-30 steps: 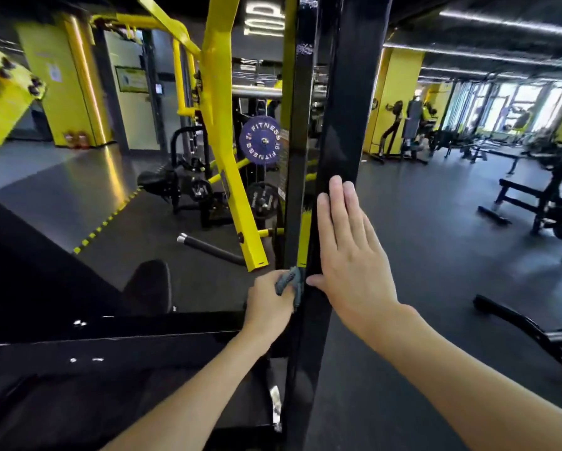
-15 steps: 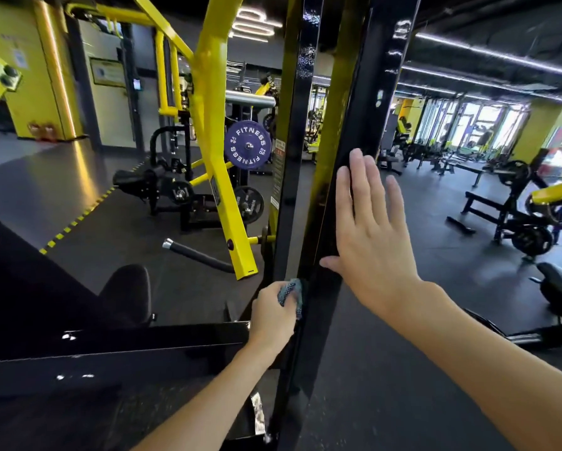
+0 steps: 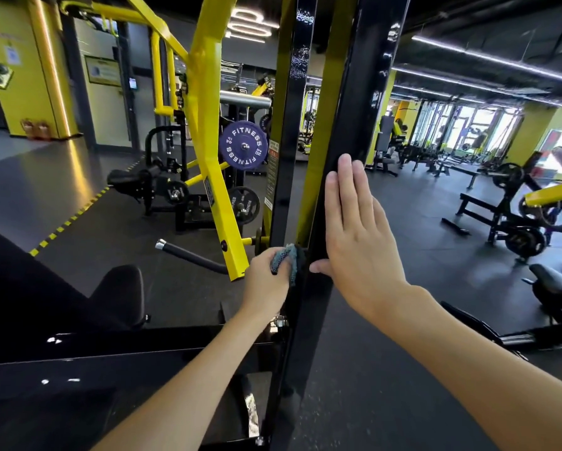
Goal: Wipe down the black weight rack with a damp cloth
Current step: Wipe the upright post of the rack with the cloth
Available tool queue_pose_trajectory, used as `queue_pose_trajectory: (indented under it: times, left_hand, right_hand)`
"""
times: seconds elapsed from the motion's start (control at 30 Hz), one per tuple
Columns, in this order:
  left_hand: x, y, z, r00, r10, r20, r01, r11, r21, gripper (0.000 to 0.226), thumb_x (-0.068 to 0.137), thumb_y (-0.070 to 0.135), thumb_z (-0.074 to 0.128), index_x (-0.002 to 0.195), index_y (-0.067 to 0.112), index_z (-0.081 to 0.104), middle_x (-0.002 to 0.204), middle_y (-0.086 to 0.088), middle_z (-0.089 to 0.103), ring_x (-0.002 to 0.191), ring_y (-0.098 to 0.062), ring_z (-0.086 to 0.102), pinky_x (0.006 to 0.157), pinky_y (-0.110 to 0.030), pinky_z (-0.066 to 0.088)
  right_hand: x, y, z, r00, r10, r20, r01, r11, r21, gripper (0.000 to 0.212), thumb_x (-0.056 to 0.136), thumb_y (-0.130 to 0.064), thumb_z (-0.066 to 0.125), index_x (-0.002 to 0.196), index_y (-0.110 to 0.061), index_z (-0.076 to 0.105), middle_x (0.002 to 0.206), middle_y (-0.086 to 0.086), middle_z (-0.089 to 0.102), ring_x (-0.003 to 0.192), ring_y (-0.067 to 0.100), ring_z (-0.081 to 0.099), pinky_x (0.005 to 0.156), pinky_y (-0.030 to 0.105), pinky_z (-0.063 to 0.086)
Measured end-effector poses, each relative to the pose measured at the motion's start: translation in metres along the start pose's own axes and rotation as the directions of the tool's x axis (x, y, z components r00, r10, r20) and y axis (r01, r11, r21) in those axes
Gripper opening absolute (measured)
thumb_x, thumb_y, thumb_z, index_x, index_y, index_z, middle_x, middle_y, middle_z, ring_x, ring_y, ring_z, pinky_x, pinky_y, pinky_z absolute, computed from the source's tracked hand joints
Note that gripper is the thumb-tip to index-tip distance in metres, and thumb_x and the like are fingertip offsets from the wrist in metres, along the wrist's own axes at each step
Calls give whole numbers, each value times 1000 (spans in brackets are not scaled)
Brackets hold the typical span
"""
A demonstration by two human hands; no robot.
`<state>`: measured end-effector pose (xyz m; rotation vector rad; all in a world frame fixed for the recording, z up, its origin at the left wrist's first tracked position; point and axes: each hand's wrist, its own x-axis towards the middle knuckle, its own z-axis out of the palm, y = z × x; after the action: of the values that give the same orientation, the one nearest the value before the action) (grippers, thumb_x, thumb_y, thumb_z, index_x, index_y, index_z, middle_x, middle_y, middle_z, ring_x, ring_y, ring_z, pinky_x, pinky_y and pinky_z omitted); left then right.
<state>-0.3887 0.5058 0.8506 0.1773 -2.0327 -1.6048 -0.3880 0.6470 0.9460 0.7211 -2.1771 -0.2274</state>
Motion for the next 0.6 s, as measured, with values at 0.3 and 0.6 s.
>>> queue_pose_trajectory:
  times: [0.3, 0.6]
  left_hand:
    - [-12, 17, -7, 997, 75, 30, -77, 995, 64, 21, 101, 22, 55, 117, 15, 68, 79, 10, 63, 66, -4, 59, 54, -11, 41]
    - [-3, 22, -4, 999, 48, -9, -48, 997, 64, 14, 101, 18, 55, 103, 17, 69, 78, 8, 63, 71, -12, 62, 57, -26, 52]
  right_hand:
    - [-1, -1, -8, 1000, -7, -20, 7, 1000, -24, 134, 64, -50, 86, 154, 5, 4, 162, 27, -4, 150, 41, -2, 119, 56, 20]
    - [27, 19, -25, 997, -13, -72, 11, 1000, -23, 137, 61, -53, 85, 155, 2, 2, 161, 27, -7, 150, 42, -6, 122, 52, 14]
